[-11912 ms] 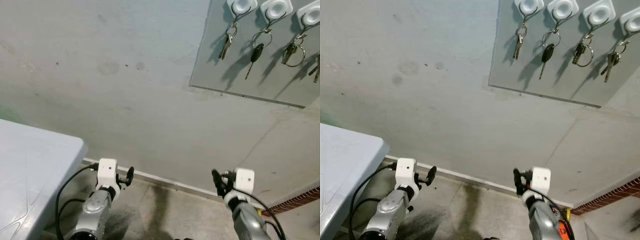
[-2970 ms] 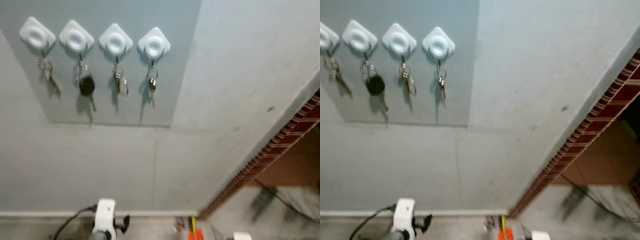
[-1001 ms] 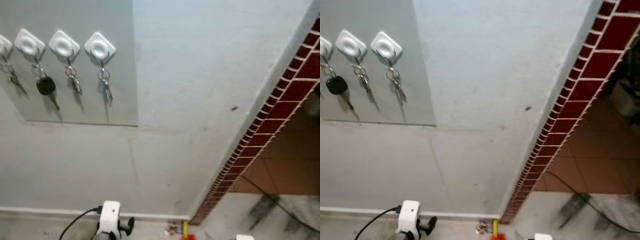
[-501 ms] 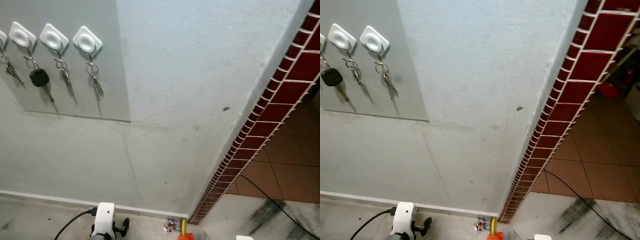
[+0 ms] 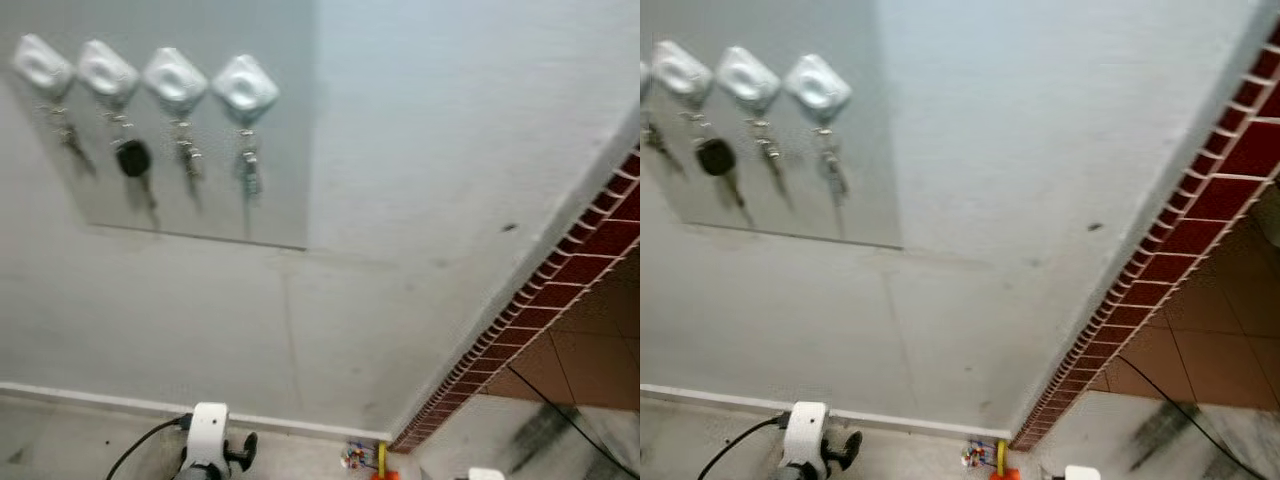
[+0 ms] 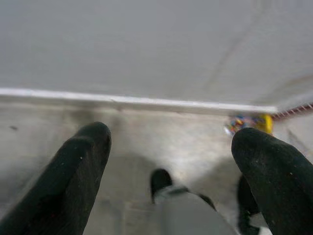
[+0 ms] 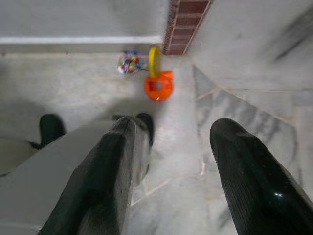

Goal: Hang keys on a hook

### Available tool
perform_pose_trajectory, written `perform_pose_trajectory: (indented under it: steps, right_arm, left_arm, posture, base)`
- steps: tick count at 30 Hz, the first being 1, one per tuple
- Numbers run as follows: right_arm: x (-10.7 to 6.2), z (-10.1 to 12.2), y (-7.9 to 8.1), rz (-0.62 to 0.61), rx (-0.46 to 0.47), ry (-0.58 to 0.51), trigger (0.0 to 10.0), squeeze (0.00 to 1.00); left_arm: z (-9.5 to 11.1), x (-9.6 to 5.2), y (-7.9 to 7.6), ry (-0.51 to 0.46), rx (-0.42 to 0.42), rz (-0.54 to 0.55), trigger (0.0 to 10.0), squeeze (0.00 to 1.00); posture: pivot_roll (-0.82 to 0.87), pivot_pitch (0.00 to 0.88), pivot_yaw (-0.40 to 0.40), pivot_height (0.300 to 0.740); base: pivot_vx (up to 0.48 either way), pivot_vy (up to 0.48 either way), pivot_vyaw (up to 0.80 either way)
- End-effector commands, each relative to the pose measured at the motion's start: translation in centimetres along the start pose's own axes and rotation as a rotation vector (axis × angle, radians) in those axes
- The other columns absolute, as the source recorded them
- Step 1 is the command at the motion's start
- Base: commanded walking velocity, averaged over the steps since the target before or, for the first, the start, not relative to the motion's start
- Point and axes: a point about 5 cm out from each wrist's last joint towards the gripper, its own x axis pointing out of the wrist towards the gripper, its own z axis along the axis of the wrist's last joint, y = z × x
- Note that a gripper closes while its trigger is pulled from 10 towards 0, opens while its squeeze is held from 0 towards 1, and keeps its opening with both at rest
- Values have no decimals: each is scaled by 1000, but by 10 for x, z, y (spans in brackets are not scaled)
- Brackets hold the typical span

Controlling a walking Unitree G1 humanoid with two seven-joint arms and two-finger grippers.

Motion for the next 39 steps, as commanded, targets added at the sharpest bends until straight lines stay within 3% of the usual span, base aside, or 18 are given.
perform_pose_trajectory:
  steps: [1,39]
  right_arm:
    - [-3,-9,-8,-26,2,27,10000,0]
    - [-2,-7,-7,-27,-60,44,10000,0]
  left_arm:
    - [-3,1,-8,14,-2,-19,10000,0]
    - [-4,0,-9,18,-8,-29,10000,0]
  posture:
    - [-5,72,-15,740]
    - [-3,60,-16,740]
  base:
    - [0,0,0]
    - [0,0,0]
